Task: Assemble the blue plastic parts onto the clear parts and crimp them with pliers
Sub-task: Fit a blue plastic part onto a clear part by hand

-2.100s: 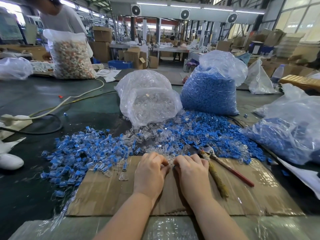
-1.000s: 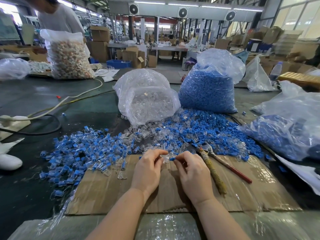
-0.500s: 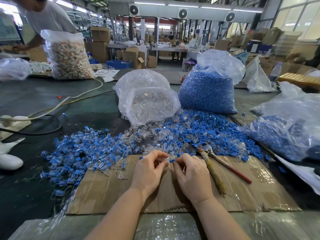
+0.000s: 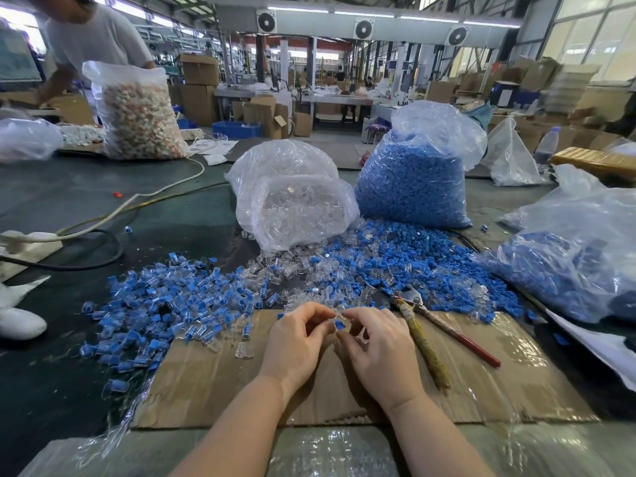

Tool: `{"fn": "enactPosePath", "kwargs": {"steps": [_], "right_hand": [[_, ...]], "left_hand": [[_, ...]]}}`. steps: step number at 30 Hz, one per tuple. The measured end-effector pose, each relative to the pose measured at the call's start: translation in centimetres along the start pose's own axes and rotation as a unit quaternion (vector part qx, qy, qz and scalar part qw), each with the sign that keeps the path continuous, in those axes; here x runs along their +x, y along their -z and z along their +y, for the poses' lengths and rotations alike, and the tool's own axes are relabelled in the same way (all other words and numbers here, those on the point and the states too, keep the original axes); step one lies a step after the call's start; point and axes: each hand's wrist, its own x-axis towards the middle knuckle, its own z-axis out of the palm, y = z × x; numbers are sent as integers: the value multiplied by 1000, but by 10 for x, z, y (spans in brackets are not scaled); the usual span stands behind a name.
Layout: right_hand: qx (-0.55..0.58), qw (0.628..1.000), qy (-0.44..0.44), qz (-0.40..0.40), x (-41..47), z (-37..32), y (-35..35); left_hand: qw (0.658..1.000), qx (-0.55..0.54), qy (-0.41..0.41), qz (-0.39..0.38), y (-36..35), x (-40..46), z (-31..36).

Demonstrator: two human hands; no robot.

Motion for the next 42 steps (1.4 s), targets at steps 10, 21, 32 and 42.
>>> {"fn": "enactPosePath", "kwargs": {"steps": [10, 21, 32, 42], "right_hand": [[26, 999, 26, -10, 1, 1, 0], [-14, 1000, 7, -6, 0, 0, -1], [-14, 1000, 9, -13, 0, 4, -5], [13, 1000, 9, -21, 0, 3, -3]], "left_hand": [[1000, 13, -6, -8, 0, 0, 1], [1000, 17, -5, -13, 0, -1, 0], [1000, 16, -3, -13, 0, 0, -1], [1000, 18, 7, -19, 0, 0, -2]]}}
